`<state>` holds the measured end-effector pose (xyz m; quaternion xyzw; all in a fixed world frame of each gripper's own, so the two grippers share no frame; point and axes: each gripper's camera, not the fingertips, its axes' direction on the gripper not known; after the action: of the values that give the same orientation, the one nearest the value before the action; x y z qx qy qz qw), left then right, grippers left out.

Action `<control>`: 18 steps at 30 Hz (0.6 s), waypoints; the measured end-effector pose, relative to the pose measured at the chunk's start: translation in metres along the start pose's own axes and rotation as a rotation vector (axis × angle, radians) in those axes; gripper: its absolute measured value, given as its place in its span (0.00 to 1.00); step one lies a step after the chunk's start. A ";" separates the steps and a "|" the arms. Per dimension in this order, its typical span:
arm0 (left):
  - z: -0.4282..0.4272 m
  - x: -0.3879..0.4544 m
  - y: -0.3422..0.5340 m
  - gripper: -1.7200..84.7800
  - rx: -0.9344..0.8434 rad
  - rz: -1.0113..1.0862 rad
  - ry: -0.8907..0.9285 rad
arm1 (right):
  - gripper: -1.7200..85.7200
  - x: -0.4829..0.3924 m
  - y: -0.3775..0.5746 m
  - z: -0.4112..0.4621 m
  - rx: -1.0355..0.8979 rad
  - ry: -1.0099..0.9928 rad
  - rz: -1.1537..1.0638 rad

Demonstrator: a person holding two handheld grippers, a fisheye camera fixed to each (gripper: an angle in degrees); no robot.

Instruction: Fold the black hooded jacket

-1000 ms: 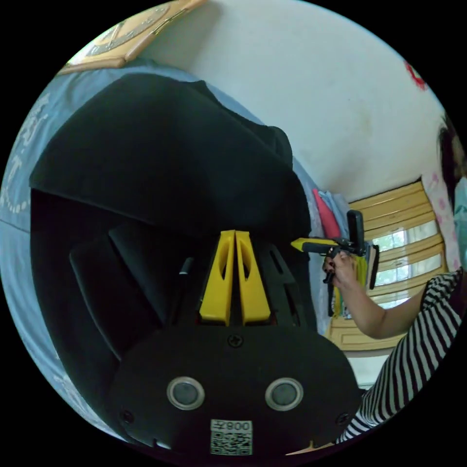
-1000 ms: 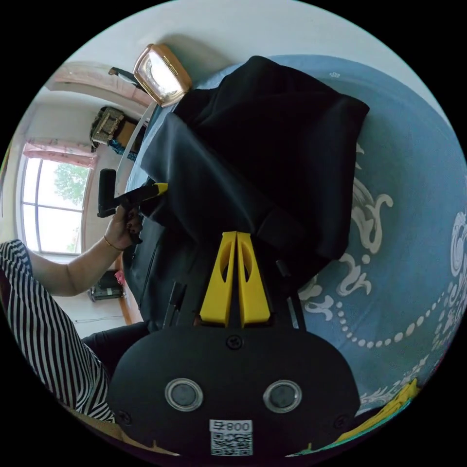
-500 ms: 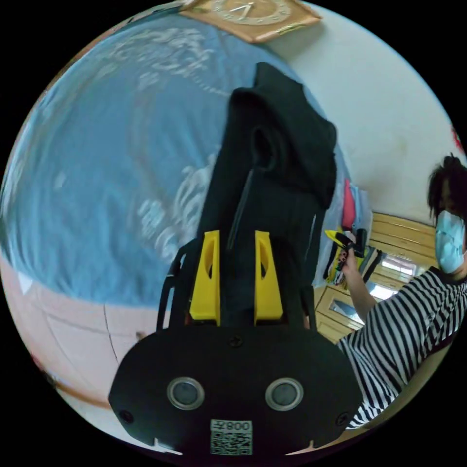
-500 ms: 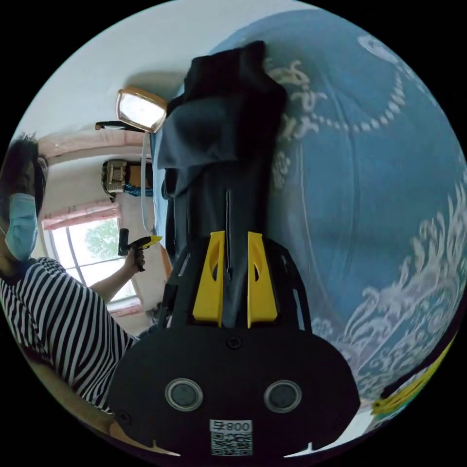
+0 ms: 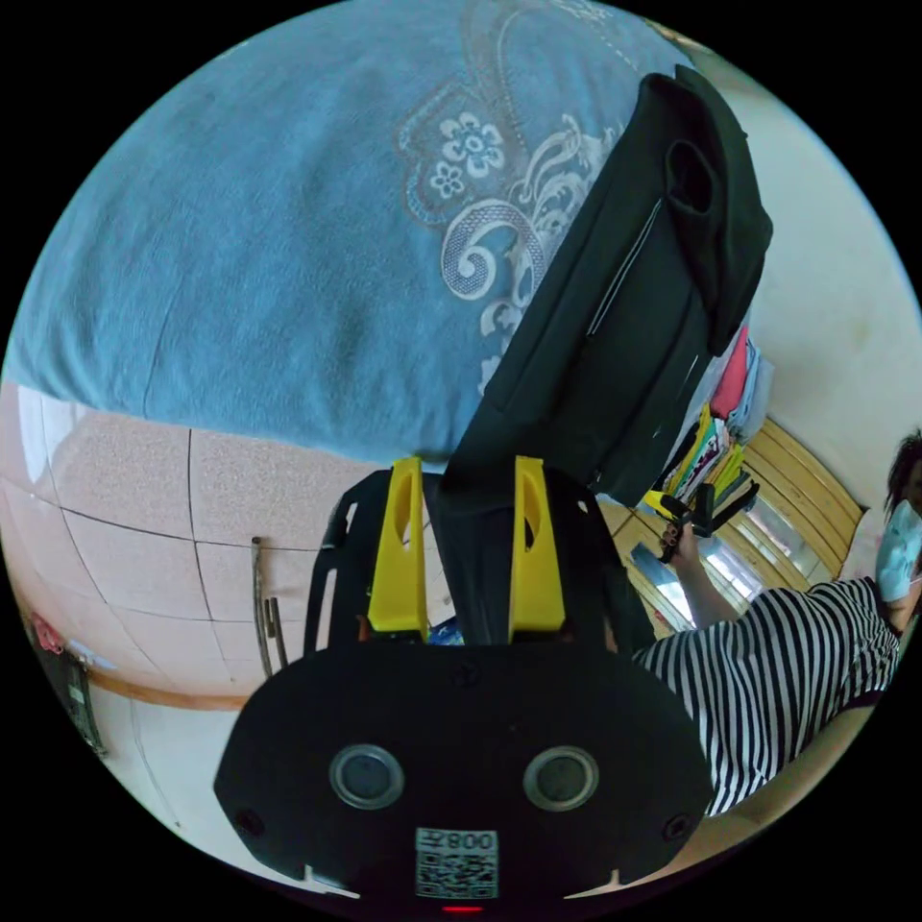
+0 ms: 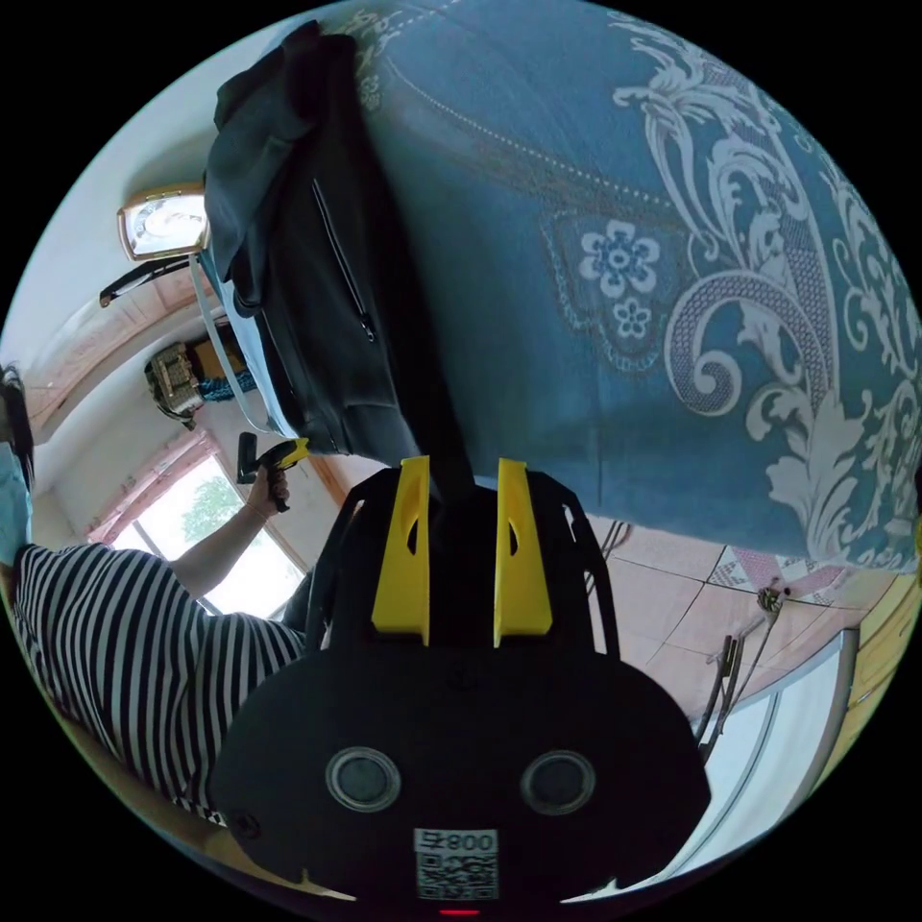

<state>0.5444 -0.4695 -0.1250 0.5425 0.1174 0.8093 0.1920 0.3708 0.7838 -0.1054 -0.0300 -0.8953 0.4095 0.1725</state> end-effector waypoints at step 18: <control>-0.047 0.003 0.003 0.11 -0.073 0.018 -0.024 | 0.15 0.010 0.011 0.004 0.038 -0.096 -0.013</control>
<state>0.4992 -0.4703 -0.1395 0.5459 0.0805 0.8082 0.2060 0.3589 0.7902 -0.1124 -0.0014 -0.8949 0.4262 0.1325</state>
